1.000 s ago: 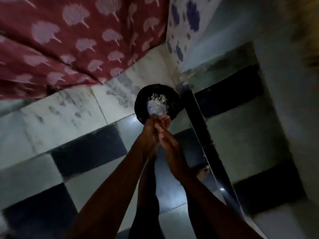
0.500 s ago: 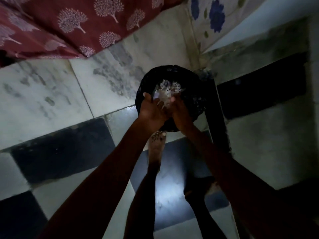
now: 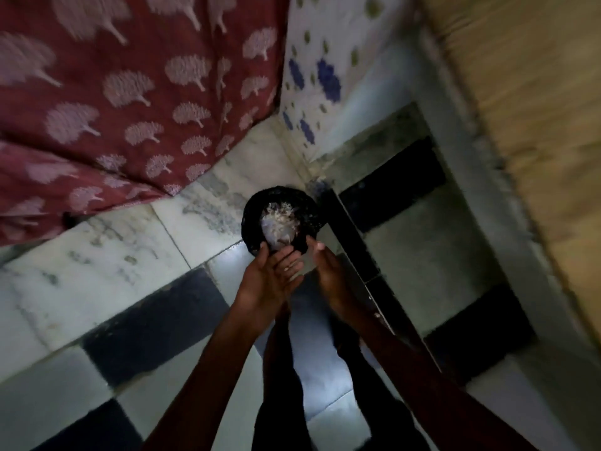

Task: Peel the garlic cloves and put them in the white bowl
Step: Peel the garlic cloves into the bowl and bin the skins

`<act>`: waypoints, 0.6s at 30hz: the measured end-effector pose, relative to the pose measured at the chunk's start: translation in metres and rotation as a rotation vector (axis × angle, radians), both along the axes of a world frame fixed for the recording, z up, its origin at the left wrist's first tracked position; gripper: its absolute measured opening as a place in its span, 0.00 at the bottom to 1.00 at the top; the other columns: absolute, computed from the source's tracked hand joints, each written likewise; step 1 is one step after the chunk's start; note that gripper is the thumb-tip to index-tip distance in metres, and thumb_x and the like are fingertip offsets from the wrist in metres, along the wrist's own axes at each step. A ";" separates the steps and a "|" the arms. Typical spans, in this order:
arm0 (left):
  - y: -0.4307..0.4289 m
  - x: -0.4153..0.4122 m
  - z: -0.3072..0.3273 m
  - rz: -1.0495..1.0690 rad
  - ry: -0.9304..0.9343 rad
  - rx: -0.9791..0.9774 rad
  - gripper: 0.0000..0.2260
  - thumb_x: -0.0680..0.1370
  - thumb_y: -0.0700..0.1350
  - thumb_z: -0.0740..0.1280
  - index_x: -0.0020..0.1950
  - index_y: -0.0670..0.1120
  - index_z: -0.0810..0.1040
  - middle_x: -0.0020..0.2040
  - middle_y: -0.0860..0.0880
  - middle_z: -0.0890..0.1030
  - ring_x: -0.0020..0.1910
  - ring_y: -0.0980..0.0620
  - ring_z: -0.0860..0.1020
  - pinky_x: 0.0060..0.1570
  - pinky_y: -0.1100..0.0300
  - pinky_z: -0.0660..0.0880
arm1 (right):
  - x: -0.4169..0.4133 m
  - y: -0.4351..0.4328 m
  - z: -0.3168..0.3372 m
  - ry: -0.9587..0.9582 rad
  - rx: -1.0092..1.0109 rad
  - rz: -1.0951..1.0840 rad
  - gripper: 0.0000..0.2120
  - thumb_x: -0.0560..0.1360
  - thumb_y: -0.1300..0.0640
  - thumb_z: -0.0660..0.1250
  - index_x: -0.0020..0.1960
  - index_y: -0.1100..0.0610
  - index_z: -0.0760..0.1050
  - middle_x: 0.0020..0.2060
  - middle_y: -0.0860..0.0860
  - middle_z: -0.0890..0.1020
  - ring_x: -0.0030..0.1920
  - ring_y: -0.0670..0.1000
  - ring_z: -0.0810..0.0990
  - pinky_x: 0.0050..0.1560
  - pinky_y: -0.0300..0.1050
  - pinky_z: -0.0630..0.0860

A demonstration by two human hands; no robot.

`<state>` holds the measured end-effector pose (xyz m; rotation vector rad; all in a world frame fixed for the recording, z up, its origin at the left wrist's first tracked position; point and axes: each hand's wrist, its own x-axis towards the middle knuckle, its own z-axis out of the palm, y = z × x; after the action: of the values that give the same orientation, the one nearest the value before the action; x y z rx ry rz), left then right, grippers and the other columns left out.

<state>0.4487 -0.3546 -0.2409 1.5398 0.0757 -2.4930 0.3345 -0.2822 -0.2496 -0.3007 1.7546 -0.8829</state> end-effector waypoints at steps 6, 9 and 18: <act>0.022 -0.042 0.177 -0.206 0.025 -0.222 0.16 0.83 0.51 0.55 0.62 0.43 0.77 0.64 0.43 0.78 0.64 0.46 0.76 0.66 0.53 0.69 | -0.039 0.070 0.196 0.059 -0.199 -0.208 0.19 0.82 0.41 0.52 0.62 0.48 0.75 0.58 0.47 0.82 0.58 0.44 0.80 0.58 0.44 0.76; 0.045 -0.089 0.238 -0.371 0.054 -0.353 0.14 0.84 0.48 0.56 0.61 0.45 0.77 0.57 0.46 0.81 0.55 0.50 0.79 0.60 0.56 0.73 | -0.079 0.115 0.263 0.171 -0.267 -0.337 0.22 0.79 0.43 0.55 0.63 0.54 0.76 0.53 0.51 0.84 0.54 0.50 0.82 0.52 0.45 0.79; 0.167 -0.257 0.304 -0.811 0.167 -0.650 0.11 0.83 0.41 0.58 0.54 0.46 0.80 0.44 0.50 0.84 0.40 0.55 0.82 0.42 0.63 0.78 | -0.215 0.262 0.319 0.310 -0.366 -0.734 0.08 0.79 0.64 0.66 0.57 0.61 0.80 0.44 0.55 0.85 0.42 0.49 0.81 0.43 0.44 0.77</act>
<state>0.1912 -0.1880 0.0630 1.1945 -1.4341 -2.7146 0.1198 -0.0200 0.0696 -0.0114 2.0128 -1.7707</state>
